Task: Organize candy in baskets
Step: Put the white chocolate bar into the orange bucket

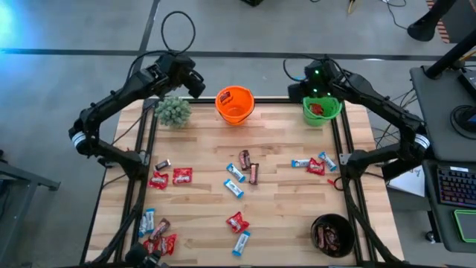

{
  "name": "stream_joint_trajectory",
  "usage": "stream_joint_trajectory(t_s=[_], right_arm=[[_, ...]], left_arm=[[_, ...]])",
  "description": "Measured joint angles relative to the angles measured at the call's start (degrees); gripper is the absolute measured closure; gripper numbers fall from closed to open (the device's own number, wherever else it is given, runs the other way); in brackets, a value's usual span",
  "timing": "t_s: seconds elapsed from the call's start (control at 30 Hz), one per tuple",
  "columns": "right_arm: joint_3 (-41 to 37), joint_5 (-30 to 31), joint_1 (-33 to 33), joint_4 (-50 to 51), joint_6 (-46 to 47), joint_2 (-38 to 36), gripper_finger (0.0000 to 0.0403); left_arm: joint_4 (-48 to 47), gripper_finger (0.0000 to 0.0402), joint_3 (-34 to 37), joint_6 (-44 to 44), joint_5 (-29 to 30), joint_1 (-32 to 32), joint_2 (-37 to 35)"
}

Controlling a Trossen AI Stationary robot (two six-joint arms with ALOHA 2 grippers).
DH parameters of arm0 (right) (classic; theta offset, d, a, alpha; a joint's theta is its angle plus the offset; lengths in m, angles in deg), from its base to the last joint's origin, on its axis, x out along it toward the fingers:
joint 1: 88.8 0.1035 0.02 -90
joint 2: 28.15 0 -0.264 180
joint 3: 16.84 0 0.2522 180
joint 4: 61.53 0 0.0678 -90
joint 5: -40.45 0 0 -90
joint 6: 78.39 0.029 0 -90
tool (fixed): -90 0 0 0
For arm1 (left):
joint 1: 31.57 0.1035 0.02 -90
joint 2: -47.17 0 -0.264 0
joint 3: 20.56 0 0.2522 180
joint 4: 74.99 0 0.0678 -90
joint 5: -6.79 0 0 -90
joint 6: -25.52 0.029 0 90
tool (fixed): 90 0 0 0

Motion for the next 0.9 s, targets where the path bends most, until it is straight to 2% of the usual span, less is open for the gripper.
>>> stream_joint_trajectory(t_s=[0.13,0.3,0.6,0.9], right_arm=[[0.0,-4.8,0.0,-5.9,-0.5,3.3,0.039],[3.1,-8.5,0.0,-6.2,-2.1,8.8,0.039],[14.4,-11.7,1.4,-6.3,-7.3,18.6,0.039],[22.1,-14.4,4.1,-6.1,-8.7,25.7,0.039]], left_arm=[[0.8,0.0264,0.0,0.0,0.0,0.0,0.2],[0.6,0.0264,0.0,1.1,-1.1,0.0,-0.7],[0.2,0.0264,0.0,2.7,-2.0,0.0,-2.6],[-1.5,0.0264,0.0,4.0,-4.1,0.0,-3.6]])
